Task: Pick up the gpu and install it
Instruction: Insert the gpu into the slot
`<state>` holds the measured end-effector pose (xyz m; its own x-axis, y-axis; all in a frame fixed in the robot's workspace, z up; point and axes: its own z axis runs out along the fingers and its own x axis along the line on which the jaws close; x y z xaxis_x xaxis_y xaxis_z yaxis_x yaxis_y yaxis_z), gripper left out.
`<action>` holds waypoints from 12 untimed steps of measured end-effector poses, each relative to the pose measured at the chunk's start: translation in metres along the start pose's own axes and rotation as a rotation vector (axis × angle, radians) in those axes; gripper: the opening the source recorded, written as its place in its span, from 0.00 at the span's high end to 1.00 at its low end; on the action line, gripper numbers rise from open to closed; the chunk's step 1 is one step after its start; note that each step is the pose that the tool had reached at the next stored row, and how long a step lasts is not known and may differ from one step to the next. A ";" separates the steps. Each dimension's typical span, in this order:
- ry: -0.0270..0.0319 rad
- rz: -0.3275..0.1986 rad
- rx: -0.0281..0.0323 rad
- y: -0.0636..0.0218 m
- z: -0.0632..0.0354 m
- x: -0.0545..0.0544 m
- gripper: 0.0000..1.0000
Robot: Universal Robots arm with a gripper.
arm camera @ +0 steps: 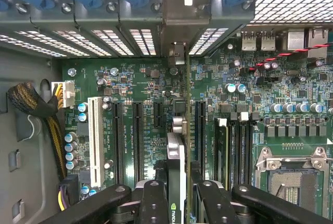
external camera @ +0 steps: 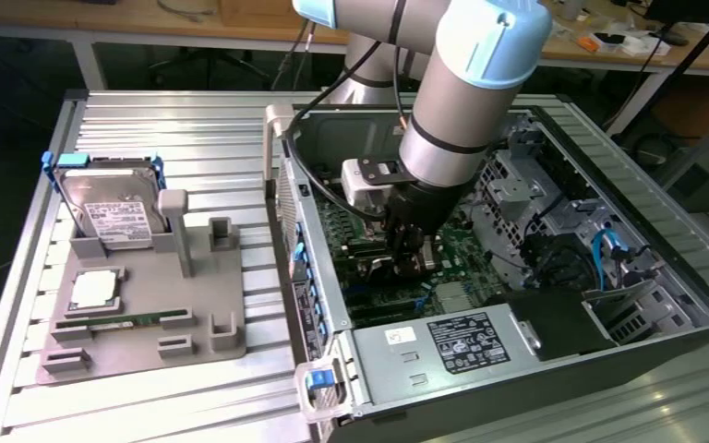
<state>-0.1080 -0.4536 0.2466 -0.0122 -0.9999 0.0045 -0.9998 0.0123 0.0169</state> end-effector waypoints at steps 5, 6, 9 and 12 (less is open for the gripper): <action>0.0000 0.000 0.0000 0.0000 0.0000 0.000 0.73; -0.0013 0.000 0.0006 -0.0001 0.0004 0.000 0.73; 0.0000 0.000 0.0000 0.0000 0.0000 0.000 0.60; 0.0000 0.000 0.0000 0.0000 0.0000 0.000 0.54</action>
<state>-0.1081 -0.4536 0.2466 -0.0123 -0.9999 0.0046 -0.9998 0.0123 0.0169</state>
